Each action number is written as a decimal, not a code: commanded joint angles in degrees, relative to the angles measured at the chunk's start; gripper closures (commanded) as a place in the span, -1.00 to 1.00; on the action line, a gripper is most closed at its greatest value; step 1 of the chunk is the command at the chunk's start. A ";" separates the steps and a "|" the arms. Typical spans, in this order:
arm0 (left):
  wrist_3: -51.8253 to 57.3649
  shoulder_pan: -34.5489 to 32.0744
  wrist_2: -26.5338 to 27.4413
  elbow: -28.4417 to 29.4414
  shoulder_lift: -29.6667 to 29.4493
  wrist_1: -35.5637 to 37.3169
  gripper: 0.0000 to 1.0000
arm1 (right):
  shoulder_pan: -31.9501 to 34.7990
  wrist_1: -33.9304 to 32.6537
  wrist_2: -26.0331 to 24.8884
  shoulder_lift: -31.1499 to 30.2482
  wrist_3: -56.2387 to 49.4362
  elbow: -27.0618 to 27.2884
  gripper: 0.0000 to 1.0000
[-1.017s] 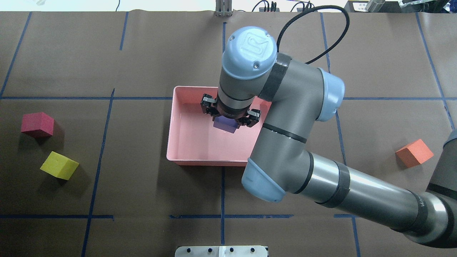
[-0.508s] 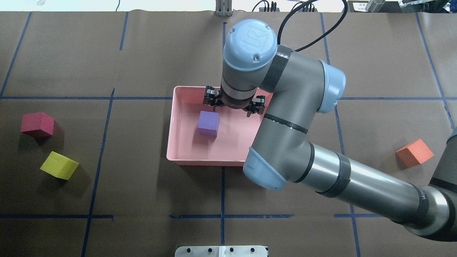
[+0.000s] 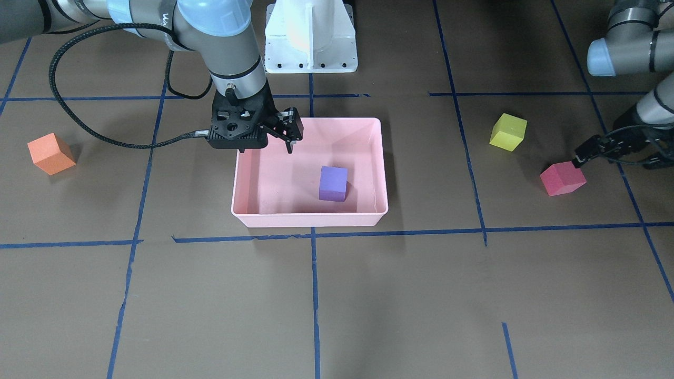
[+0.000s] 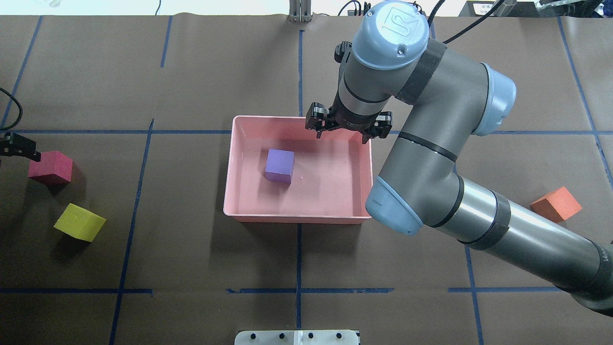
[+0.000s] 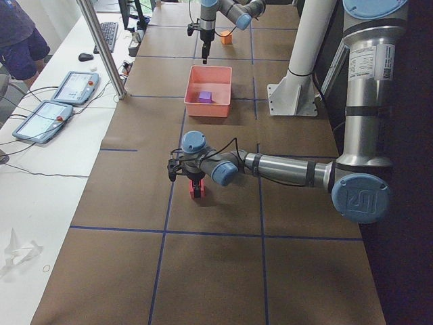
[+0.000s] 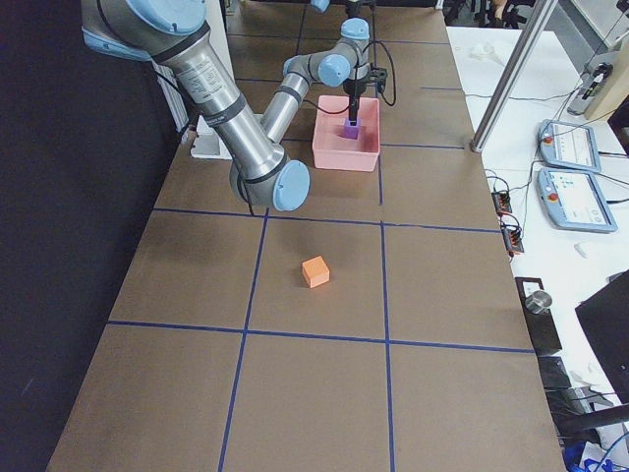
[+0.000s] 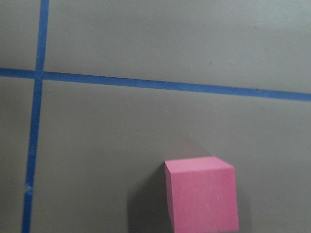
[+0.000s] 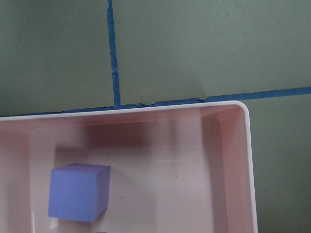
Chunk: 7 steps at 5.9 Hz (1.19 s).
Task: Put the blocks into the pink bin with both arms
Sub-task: 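Close the left gripper on the magenta cube while the right gripper hovers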
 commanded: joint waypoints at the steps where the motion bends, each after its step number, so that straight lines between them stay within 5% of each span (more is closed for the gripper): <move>1: -1.76 2.26 0.76 2.08 -2.06 -1.09 -1.00 | 0.04 0.06 -0.01 -0.71 0.03 0.51 -0.99; 4: -1.23 5.06 0.94 5.08 -3.14 -1.18 -1.00 | 0.04 0.06 -0.62 -1.59 0.03 1.22 -0.99; 6: -1.41 5.51 3.30 5.44 -3.22 -1.18 -0.57 | -0.31 0.06 -0.80 -1.68 0.03 1.22 -0.99; 7: -1.23 5.51 3.23 5.61 -3.40 -1.18 -0.13 | -0.48 0.59 -0.80 -2.63 0.03 1.39 -0.99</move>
